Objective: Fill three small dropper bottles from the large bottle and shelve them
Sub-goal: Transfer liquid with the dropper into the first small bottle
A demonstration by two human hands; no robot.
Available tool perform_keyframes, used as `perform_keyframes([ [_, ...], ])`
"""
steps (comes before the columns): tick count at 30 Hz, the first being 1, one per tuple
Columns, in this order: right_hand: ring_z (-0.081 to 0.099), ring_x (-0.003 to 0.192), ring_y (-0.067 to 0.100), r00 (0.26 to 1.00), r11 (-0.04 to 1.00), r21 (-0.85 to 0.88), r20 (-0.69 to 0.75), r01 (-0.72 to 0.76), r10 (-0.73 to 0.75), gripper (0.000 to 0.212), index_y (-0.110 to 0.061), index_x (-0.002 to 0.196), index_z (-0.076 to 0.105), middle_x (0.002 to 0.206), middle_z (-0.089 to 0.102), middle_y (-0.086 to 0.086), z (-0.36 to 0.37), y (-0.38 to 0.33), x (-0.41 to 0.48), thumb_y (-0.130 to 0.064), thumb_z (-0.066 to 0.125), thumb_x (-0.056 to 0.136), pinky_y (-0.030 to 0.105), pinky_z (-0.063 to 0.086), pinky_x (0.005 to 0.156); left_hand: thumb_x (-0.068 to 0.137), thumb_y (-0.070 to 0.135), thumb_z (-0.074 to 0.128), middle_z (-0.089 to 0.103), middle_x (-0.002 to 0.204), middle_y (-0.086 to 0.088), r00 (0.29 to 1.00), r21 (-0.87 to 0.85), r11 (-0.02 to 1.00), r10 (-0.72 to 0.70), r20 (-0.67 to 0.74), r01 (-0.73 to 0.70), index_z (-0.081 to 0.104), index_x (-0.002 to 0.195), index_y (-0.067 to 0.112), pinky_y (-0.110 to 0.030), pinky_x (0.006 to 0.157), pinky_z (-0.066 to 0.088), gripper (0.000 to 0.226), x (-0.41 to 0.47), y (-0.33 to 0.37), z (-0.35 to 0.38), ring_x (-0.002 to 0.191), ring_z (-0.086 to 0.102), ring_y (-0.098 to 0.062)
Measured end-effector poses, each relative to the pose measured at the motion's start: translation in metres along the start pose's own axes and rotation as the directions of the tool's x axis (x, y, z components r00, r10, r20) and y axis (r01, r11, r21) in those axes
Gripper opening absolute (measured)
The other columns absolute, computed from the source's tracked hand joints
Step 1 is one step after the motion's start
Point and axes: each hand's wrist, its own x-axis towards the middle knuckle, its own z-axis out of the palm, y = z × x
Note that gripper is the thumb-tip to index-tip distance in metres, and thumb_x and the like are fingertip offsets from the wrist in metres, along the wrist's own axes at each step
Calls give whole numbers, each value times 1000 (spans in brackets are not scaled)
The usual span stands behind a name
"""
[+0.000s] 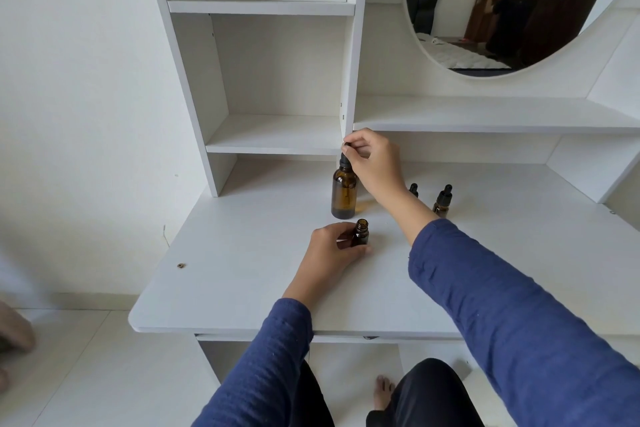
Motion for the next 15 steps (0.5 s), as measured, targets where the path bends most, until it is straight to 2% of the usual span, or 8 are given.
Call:
perform_keyframes([
  [3,58,72,4,1000,1000,11,-19,8,-8,8,-4,89,66,86,68,8,-1,-5,4,-3,61,83,1,44,66,75,12,75,66,95,1,1000,-7,1000,2,0,-2,67,103,13,-5,75,46,30,0,0,0,80,61,-1],
  [8,58,61,-12,992,996,55,-104,76,-70,8,1,88,66,81,68,9,-9,-26,15,2,61,82,1,43,61,75,16,76,69,101,-6,1000,3,1000,-9,-4,9,67,103,14,-23,86,50,30,0,-2,0,90,65,-14],
  [12,59,69,-4,971,985,44,-181,165,-154,10,-1,91,66,85,69,7,-21,-44,23,-1,61,82,3,46,68,76,19,75,68,105,-3,1000,35,999,-10,-6,11,65,108,16,-21,87,48,33,-1,-1,0,96,64,-16],
  [15,60,71,-5,945,969,57,-244,238,-218,9,-1,90,65,83,66,1,-32,-55,22,-1,60,83,7,48,70,76,21,75,68,104,-3,1000,32,999,-13,-8,13,65,107,18,-23,88,49,32,-1,-1,0,96,64,-16],
])
